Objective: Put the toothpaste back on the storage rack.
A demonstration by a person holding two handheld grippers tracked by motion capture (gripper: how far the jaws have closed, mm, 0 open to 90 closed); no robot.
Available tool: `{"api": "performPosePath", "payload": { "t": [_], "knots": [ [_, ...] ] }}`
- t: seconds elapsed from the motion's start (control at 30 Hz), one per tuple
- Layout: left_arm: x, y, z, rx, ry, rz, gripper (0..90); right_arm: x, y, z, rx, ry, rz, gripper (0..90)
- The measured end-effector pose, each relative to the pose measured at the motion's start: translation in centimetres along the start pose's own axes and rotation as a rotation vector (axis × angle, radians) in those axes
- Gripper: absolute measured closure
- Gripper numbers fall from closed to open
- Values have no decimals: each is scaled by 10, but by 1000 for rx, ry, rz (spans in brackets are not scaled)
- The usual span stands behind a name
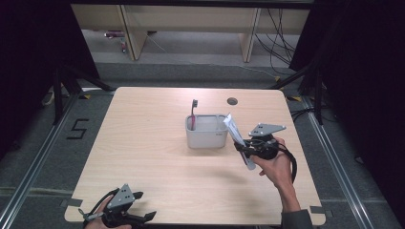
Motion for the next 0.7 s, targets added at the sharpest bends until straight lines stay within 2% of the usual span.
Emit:
{"api": "performPosePath", "payload": {
  "t": [0.07,0.1,0.13,0.23,0.27,0.3,0.33,0.37,0.43,0.47,0.5,0.53,0.57,0.6,0.63,0.67,0.7],
  "knots": [
    [0,1,0,-10,8,-3,176,2,-2,-2,3,-20,3,755],
    [0,0,0,4,-1,10,176,2,-2,-3,-2,-21,-4,755],
    [-1,-1,0,7,-7,4,176,3,-2,-4,0,-33,-1,756],
    [-1,0,0,1,-1,6,176,4,-1,-7,-28,-58,-3,756],
    [-1,0,0,7,-5,8,176,4,-3,-9,-13,-63,-5,756],
    [-1,0,0,8,1,13,176,4,0,-9,-39,-66,-6,756],
    [-1,0,0,9,-1,13,176,4,-2,-11,-12,-76,1,755],
    [-1,0,0,9,-4,11,176,5,-1,-12,-28,-64,-7,755],
    [0,0,0,11,-4,4,176,3,-2,-15,-14,-92,-5,755],
    [1,1,0,-7,10,3,176,5,0,-16,-40,-77,-3,756],
    [0,0,0,5,2,4,176,5,-1,-18,-19,-88,0,756],
    [0,0,0,7,-2,8,176,5,0,-19,-31,-94,-2,756],
    [0,0,0,5,-2,3,176,5,-1,-21,-13,-103,-2,756],
    [1,1,0,-6,9,-2,176,6,-1,-21,-29,-105,-13,755],
    [0,1,0,3,0,1,176,6,-1,-21,-34,-108,-13,756],
    [1,1,0,3,1,1,176,6,-2,-22,-12,-120,-3,756],
    [0,0,0,7,-1,3,176,5,-2,-22,-13,-133,11,756]
  ]
}}
Point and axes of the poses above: each handheld gripper's, and its own axes: x roughly backward along the jaws, z roughly out of its underside, y roughly to its left, the point moved 2 cm from there along -x, roughly forward along the jaws, and after that the axes turned 1 degree about y, right-handed, at the moved point
